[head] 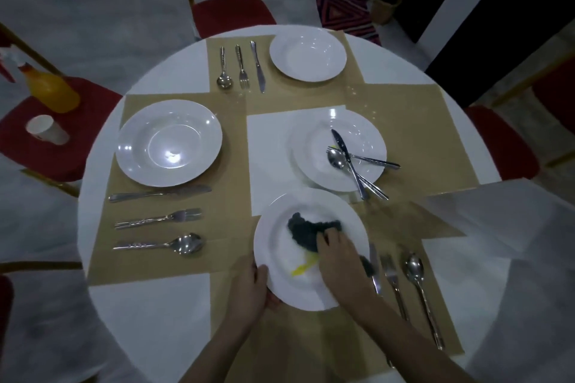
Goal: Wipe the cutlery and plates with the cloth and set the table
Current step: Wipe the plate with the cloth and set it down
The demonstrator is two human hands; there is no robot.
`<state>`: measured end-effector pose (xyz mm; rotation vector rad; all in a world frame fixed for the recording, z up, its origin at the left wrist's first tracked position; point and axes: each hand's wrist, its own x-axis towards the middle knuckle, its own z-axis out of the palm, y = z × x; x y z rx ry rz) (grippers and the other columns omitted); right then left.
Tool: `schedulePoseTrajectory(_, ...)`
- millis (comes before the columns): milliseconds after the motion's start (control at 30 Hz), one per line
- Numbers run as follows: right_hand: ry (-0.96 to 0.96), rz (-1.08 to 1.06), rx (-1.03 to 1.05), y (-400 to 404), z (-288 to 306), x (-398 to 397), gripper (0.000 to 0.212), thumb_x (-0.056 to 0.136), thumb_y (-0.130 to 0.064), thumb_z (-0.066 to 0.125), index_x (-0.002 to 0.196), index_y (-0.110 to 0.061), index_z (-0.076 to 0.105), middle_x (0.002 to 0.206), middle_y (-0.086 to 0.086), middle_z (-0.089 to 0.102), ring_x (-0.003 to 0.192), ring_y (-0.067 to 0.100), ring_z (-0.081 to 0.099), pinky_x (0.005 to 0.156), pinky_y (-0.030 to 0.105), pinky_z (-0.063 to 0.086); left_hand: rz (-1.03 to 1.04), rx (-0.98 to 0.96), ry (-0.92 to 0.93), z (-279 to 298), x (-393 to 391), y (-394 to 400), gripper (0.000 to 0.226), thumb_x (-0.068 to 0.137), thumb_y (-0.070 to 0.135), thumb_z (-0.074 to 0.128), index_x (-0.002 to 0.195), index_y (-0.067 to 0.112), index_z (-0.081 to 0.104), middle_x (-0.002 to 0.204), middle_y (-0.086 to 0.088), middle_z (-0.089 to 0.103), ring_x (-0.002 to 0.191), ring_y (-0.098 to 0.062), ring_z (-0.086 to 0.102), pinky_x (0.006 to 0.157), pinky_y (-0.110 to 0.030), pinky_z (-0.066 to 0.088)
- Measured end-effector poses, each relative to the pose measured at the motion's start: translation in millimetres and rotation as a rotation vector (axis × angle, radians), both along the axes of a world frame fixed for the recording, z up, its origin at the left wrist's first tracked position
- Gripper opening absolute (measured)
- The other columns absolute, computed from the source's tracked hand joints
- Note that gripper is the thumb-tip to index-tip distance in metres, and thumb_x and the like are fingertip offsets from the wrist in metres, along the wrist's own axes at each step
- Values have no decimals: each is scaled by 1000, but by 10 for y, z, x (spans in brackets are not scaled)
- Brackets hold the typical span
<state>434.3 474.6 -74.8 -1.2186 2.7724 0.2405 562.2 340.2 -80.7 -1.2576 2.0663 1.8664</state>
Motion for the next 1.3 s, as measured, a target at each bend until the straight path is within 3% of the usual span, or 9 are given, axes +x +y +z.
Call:
schedulePoseTrajectory(167, -254, 281, 88, -215, -56, 504, 34, 96, -11, 46, 129, -5, 49, 124, 18, 53, 112, 30, 51, 102, 37, 39, 29, -86, -10, -14, 20, -65, 20, 101, 21, 44, 88, 14, 56, 82, -8, 63, 78, -23, 62, 60, -22, 47)
schedulePoseTrajectory(300, -108, 350, 63, 91, 178, 102, 16, 74, -19, 73, 90, -17, 70, 88, 3, 64, 79, 19, 61, 70, 28, 50, 18, -7, 30, 17, 78, -93, 13, 102, 19, 42, 97, 12, 52, 74, -19, 64, 53, -26, 63, 43, -26, 48)
schedulePoseTrajectory(400, 47, 233, 196, 293, 253, -237, 19, 86, -11, 57, 103, -9, 63, 103, 12, 58, 96, 29, 57, 86, 38, 47, 5, -27, 60, 56, 73, -83, 13, 102, 16, 41, 94, 14, 51, 66, -23, 63, 51, -27, 62, 46, -30, 50)
schedulePoseTrajectory(567, 0, 96, 12, 27, 197, 142, 29, 50, -13, 86, 75, -12, 71, 74, 5, 64, 64, 19, 61, 60, 29, 51, 26, -65, 73, 141, 6, -86, 20, 100, 12, 42, 90, -1, 53, 73, -25, 57, 60, -33, 57, 54, -40, 47)
schedulePoseTrajectory(733, -179, 367, -127, -69, 139, 487, 15, 69, -20, 80, 82, -20, 74, 80, -2, 65, 72, 13, 61, 64, 23, 50, 27, -73, 48, 109, 80, -157, 17, 99, 9, 45, 96, -2, 58, 85, -17, 62, 78, -27, 60, 67, -34, 48)
schedulePoseTrajectory(867, -61, 575, 24, 225, 261, 160, 8, 73, -24, 73, 80, -22, 72, 83, -3, 63, 77, 16, 61, 68, 27, 49, 9, -51, -3, 115, 223, -188, 13, 101, 14, 41, 104, 10, 52, 87, -20, 62, 66, -27, 62, 49, -30, 49)
schedulePoseTrajectory(1033, 114, 301, 242, 353, 274, -112, 14, 82, -11, 63, 95, -11, 66, 91, 8, 61, 86, 23, 57, 84, 36, 48, -12, -40, 43, 181, 227, -155, 12, 102, 13, 38, 103, 11, 50, 58, -15, 63, 44, -18, 60, 41, -24, 47)
schedulePoseTrajectory(1167, -13, -10, 124, 36, 156, 252, 23, 89, -9, 57, 111, -5, 61, 110, 14, 59, 102, 27, 56, 96, 37, 43, -10, -48, 50, 244, 208, -139, 12, 102, 14, 38, 100, 14, 50, 61, -17, 63, 44, -20, 61, 41, -25, 49)
schedulePoseTrajectory(1300, -141, 144, -56, -153, 53, 694, 22, 69, -19, 83, 88, -15, 71, 84, 3, 68, 75, 15, 63, 74, 26, 53, 15, -70, 30, 207, 199, -158, 17, 101, 13, 42, 86, 11, 50, 71, -13, 62, 56, -17, 62, 49, -31, 53)
